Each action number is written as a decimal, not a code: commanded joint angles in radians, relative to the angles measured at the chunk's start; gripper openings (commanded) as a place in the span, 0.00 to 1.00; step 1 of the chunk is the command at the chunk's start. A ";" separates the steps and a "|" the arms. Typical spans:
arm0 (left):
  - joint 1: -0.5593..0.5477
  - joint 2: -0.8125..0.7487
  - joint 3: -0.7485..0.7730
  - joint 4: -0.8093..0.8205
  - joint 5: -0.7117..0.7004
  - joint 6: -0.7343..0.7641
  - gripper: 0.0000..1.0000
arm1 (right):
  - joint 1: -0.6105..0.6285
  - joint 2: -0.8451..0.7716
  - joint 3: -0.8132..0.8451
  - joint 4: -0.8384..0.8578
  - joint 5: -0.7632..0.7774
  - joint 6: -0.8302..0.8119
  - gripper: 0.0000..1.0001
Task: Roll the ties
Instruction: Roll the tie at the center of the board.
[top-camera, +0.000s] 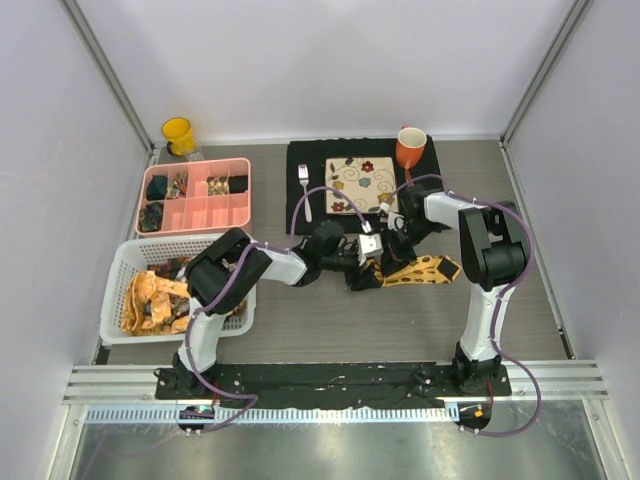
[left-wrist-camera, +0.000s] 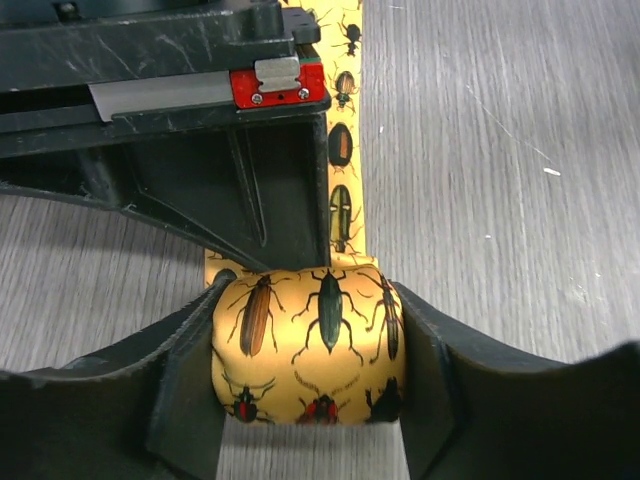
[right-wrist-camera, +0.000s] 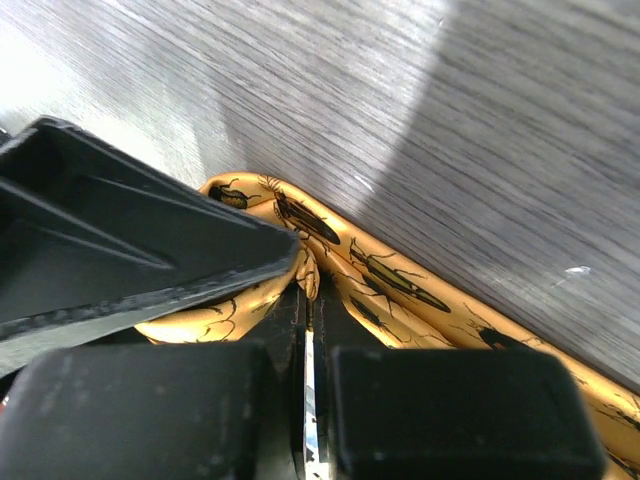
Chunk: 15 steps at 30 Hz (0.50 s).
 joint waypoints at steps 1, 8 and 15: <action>-0.026 0.031 0.018 0.092 0.005 -0.023 0.60 | 0.011 0.070 -0.002 0.110 0.270 -0.027 0.01; -0.037 0.056 0.015 0.098 -0.057 -0.048 0.58 | 0.015 0.073 0.010 0.099 0.268 -0.025 0.01; -0.044 0.063 0.020 -0.023 -0.129 0.033 0.46 | 0.020 0.072 0.027 0.090 0.241 -0.015 0.01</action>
